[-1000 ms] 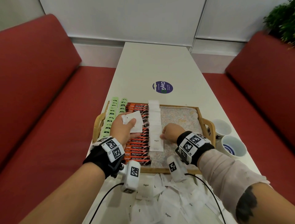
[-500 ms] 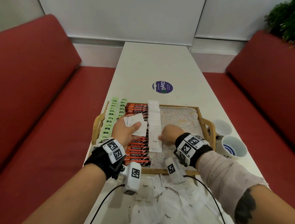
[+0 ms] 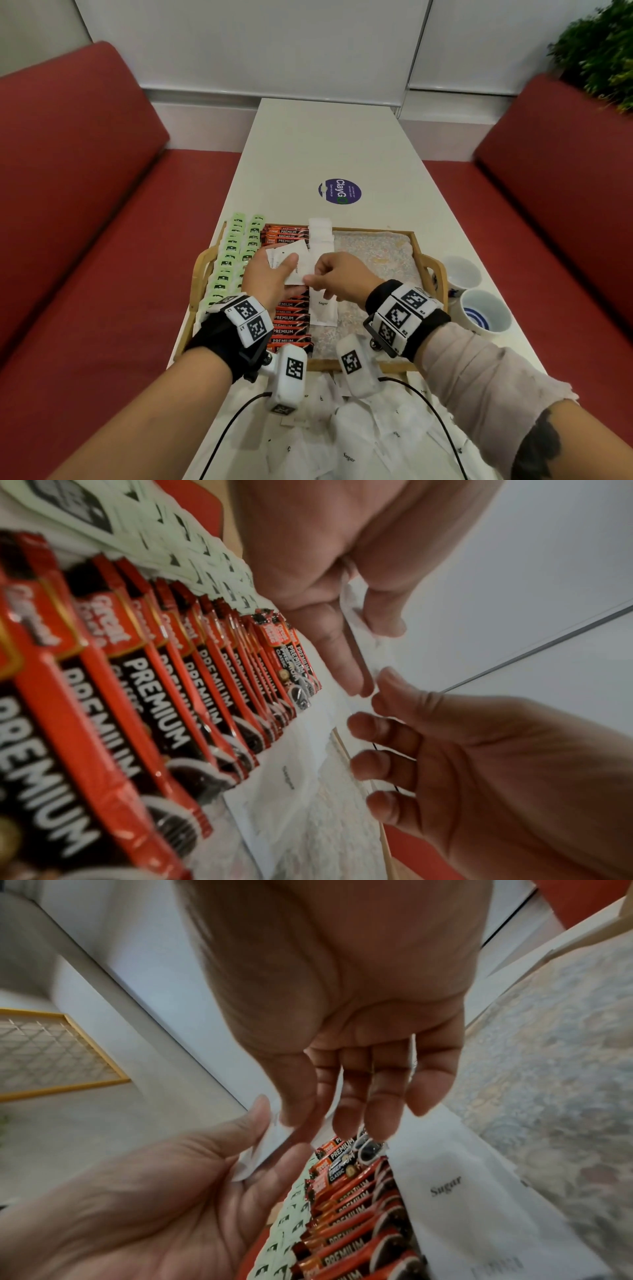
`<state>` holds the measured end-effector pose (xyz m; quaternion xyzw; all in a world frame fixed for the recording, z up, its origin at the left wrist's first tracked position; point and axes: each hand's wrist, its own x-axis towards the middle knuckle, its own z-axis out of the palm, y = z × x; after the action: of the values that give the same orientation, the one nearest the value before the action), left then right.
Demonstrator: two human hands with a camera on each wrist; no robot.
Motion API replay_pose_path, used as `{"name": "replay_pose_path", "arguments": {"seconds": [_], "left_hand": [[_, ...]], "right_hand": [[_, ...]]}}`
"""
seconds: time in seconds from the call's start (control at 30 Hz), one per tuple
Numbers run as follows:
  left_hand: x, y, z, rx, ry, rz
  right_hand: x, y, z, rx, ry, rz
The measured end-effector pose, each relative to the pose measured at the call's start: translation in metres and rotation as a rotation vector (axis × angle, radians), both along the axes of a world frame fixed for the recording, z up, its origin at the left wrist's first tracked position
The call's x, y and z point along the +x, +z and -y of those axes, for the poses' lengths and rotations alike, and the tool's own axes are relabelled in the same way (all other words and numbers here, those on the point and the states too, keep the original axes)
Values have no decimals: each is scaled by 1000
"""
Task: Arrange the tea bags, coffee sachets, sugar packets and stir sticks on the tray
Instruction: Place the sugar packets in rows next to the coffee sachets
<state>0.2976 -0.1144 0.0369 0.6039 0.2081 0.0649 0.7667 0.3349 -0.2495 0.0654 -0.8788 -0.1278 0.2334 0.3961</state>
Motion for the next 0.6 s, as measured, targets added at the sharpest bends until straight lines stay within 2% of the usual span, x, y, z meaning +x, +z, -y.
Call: {"name": "replay_pose_path", "arguments": {"seconds": [0.17, 0.33, 0.47, 0.6], "left_hand": [[-4, 0, 4, 54, -31, -3], [-7, -1, 9, 33, -27, 38], [-5, 4, 11, 26, 1, 5], [-4, 8, 4, -6, 53, -32]], "right_hand": [[-2, 7, 6, 138, -105, -30], [-5, 9, 11, 243, -93, -121], [-2, 7, 13, 260, -169, -49], [8, 3, 23, 191, -252, 58]]}}
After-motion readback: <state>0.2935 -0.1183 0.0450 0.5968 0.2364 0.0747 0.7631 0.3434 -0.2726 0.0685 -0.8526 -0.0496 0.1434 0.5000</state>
